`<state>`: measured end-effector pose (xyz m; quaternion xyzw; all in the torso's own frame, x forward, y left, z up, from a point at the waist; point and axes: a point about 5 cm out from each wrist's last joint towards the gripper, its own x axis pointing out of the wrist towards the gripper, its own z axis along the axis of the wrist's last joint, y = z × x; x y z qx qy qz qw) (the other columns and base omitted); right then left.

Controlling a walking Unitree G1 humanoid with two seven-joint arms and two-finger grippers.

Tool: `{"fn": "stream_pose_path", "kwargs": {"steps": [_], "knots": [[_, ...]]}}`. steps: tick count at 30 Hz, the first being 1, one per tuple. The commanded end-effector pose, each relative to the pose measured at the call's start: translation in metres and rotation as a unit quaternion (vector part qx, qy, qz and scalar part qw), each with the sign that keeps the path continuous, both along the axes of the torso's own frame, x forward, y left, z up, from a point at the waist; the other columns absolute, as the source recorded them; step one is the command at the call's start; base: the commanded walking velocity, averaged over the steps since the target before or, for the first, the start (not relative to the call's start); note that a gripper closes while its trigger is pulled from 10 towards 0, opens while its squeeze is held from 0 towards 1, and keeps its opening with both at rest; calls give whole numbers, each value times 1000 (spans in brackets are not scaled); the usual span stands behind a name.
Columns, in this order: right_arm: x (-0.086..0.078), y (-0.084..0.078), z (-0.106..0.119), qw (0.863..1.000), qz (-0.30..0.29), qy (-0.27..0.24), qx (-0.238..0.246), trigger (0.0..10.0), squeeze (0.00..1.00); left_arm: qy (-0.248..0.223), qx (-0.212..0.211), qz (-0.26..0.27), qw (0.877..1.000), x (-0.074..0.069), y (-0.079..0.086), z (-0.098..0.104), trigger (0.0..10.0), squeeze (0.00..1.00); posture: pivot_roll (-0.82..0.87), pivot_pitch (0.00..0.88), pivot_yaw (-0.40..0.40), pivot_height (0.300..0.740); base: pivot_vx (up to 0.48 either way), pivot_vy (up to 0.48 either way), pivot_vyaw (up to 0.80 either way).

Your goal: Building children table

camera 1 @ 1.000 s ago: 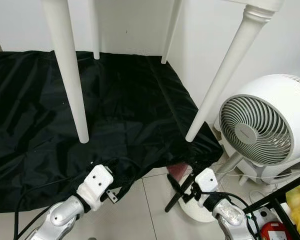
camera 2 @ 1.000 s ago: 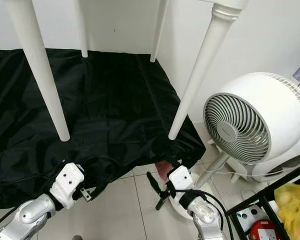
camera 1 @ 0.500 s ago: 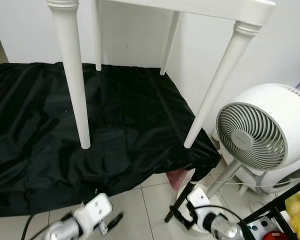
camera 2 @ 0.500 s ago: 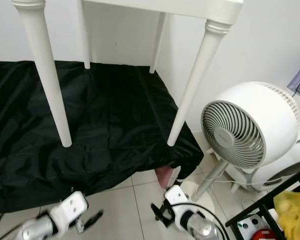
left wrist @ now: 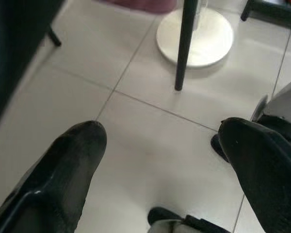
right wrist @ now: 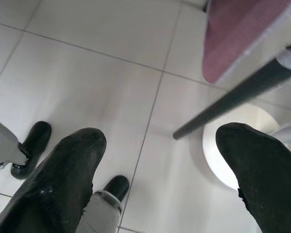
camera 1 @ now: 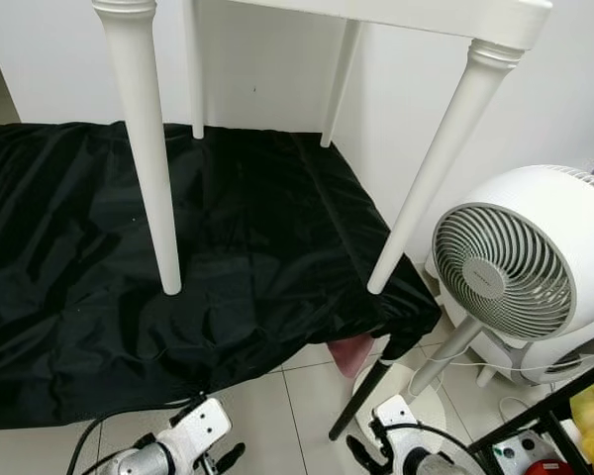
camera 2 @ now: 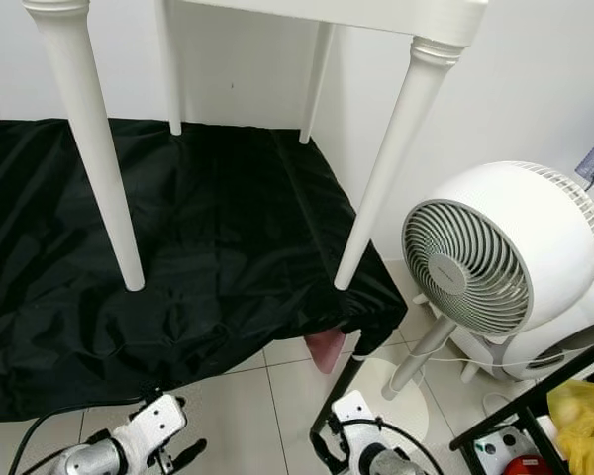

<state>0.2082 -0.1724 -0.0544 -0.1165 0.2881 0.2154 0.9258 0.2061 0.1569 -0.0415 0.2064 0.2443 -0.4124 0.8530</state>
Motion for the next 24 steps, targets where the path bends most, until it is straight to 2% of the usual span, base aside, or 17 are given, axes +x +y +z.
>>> {"fn": "stream_pose_path", "kwargs": {"steps": [1, 3, 4, 6, 9, 10, 13, 15, 21, 24], "knots": [[-3, -6, -3, 1000, -25, 15, -6, 10000, 0, -5, 25, 42, 999, -1, 4, -6, 10000, 0, -8, 0, -90, 740, 0, 0, 0], [-9, -12, -10, 997, -67, 44, -17, 10000, 0, 39, 28, 124, 991, -2, 6, -16, 10000, 0, -17, 0, -82, 740, 0, 0, 0], [-9, -12, -10, 997, -67, 44, -17, 10000, 0, 39, 28, 124, 991, -2, 6, -16, 10000, 0, -17, 0, -82, 740, 0, 0, 0], [-19, -21, -18, 989, -126, 78, -28, 10000, 0, 76, 60, 167, 981, -11, 8, -28, 10000, 0, -30, 0, -76, 740, 0, 0, 0], [-26, -25, -22, 983, -154, 94, -32, 10000, 0, 91, 73, 183, 976, -15, 11, -32, 10000, 0, -50, 0, -67, 740, 0, 0, 0], [-33, -28, -26, 977, -179, 110, -29, 10000, 0, 100, 91, 192, 972, -20, 13, -36, 10000, 0, -57, 0, -65, 740, 0, 0, 0], [-39, -29, -29, 973, -196, 122, -28, 10000, 0, 109, 102, 200, 968, -24, 15, -39, 10000, 0, -63, 0, -60, 740, 0, 0, 0], [-50, -29, -35, 964, -226, 142, -20, 10000, 0, 117, 110, 209, 965, -27, 18, -41, 10000, 0, -72, 0, -59, 740, 0, 0, 0], [-60, -29, -40, 957, -240, 162, -35, 10000, 0, 118, 108, 264, 951, -19, 20, -39, 10000, 0, -58, 0, -66, 740, 0, 0, 0], [-60, -28, -40, 956, -239, 164, -35, 10000, 0, 115, 107, 268, 950, -18, 20, -39, 10000, 0, -58, 0, -66, 740, 0, 0, 0]]}}
